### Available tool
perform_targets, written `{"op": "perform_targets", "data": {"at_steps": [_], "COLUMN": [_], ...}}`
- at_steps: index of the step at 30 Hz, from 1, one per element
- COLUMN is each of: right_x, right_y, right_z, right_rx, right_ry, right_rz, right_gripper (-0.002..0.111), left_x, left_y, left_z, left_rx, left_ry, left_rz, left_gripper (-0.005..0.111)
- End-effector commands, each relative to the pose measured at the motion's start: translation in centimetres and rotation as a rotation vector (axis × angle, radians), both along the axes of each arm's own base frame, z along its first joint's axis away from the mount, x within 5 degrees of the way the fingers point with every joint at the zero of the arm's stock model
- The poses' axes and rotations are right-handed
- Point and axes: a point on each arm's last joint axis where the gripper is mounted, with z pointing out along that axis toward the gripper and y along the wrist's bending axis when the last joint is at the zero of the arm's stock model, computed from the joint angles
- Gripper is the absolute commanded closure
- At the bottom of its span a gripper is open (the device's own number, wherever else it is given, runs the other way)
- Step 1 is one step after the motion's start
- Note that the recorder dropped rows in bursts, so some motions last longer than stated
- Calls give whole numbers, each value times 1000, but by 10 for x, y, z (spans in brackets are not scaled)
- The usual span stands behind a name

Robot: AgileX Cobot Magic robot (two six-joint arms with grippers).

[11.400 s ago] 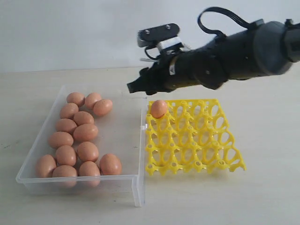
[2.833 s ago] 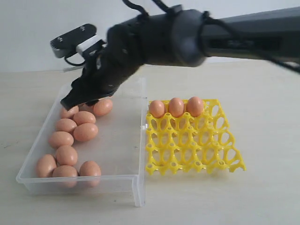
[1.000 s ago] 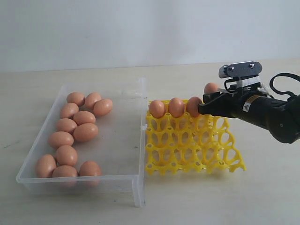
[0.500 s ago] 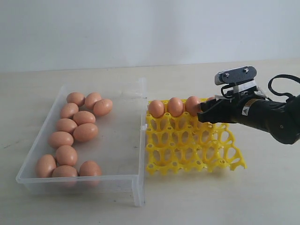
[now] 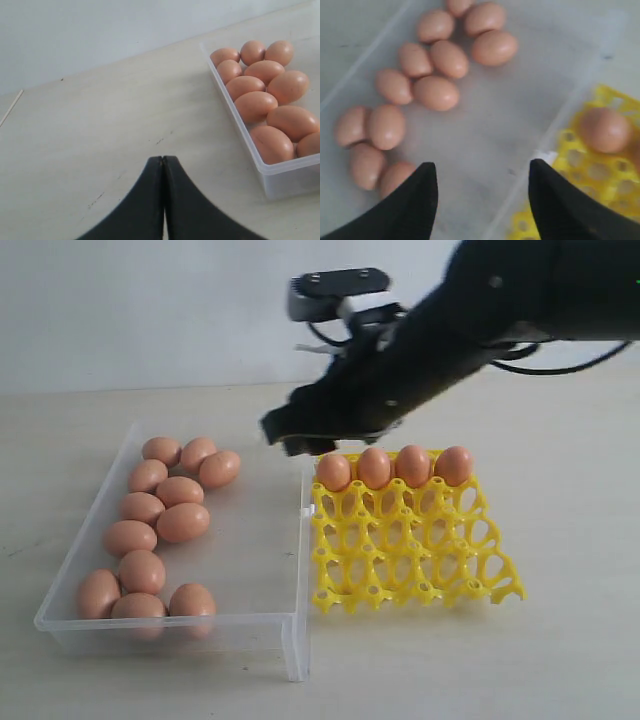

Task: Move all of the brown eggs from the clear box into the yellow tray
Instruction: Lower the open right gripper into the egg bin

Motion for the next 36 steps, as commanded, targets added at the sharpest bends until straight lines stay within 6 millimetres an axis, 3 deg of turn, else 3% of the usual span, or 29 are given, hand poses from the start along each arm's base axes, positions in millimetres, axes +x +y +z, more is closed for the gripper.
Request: {"op": "perform_targets", "data": {"at_steps": [1, 8, 13, 21, 36], "right_x": [4, 7, 4, 11, 6], "right_y": [70, 124, 145, 143, 150], "right_z": [-19, -48, -67, -89, -110], "right_rx": [-16, -179, -216, -322, -323], "right_ry": [270, 463, 501, 464, 518], "right_rz": [101, 197, 230, 195, 211], "right_gripper": [55, 55, 55, 55, 52], "left_x": [0, 0, 0, 0, 0], "left_y": [0, 0, 0, 0, 0], "left_z": [2, 2, 2, 2, 2], "left_rx": [-6, -6, -6, -6, -6], "left_ry": [-18, -18, -18, -18, -18], "left_rz": [-1, -1, -1, -1, -1], "left_gripper": [107, 107, 107, 107, 107]}}
